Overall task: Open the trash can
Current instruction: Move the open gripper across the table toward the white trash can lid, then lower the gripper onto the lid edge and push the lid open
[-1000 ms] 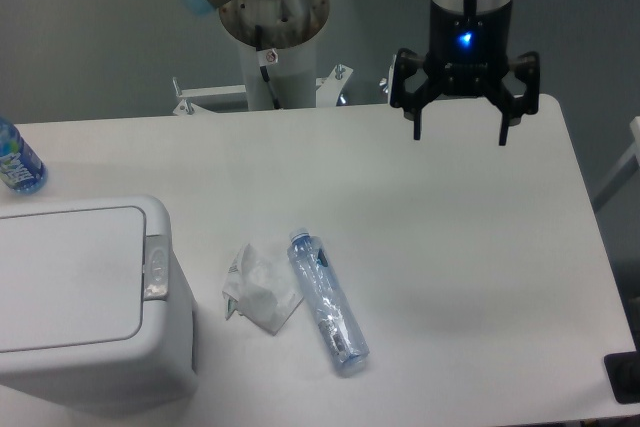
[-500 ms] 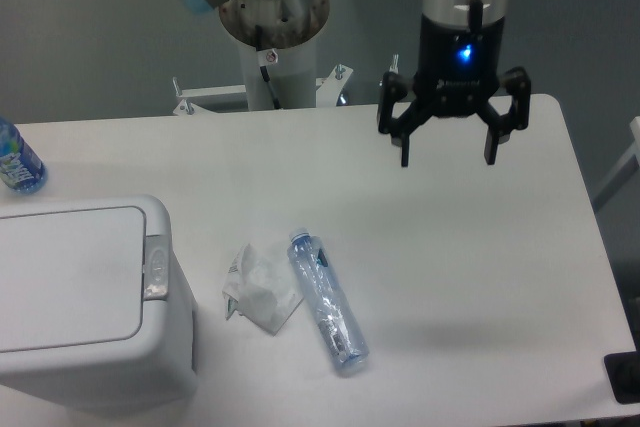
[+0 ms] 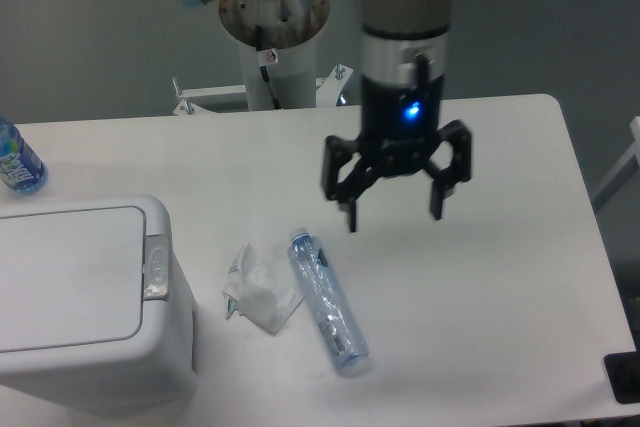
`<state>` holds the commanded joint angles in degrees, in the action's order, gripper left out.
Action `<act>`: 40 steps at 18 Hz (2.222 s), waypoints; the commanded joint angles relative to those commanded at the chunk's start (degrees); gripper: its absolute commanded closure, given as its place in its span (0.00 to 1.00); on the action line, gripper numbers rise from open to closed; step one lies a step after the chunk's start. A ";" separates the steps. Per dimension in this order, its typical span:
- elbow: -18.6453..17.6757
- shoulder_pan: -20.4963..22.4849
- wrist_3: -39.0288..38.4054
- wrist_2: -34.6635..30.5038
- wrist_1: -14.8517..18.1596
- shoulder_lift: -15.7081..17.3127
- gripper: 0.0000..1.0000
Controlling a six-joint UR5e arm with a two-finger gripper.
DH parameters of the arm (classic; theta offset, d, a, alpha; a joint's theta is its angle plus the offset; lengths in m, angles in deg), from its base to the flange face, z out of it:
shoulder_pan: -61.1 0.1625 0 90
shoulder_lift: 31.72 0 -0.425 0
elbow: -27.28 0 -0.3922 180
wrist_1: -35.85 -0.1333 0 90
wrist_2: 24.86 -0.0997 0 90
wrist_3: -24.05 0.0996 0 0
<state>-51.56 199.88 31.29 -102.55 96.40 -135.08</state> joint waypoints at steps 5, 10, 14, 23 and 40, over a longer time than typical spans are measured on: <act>-0.18 -3.60 -7.15 1.31 -1.14 -0.70 0.00; -0.18 -6.41 -7.15 3.52 -1.23 -1.84 0.00; -0.70 -7.73 -7.24 4.13 -1.23 -1.93 0.00; -1.49 -10.10 -7.42 4.04 -1.14 -1.84 0.00; -2.55 -11.60 -7.33 3.96 -1.23 -1.93 0.00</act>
<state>-54.11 188.28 23.96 -98.60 95.17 -137.01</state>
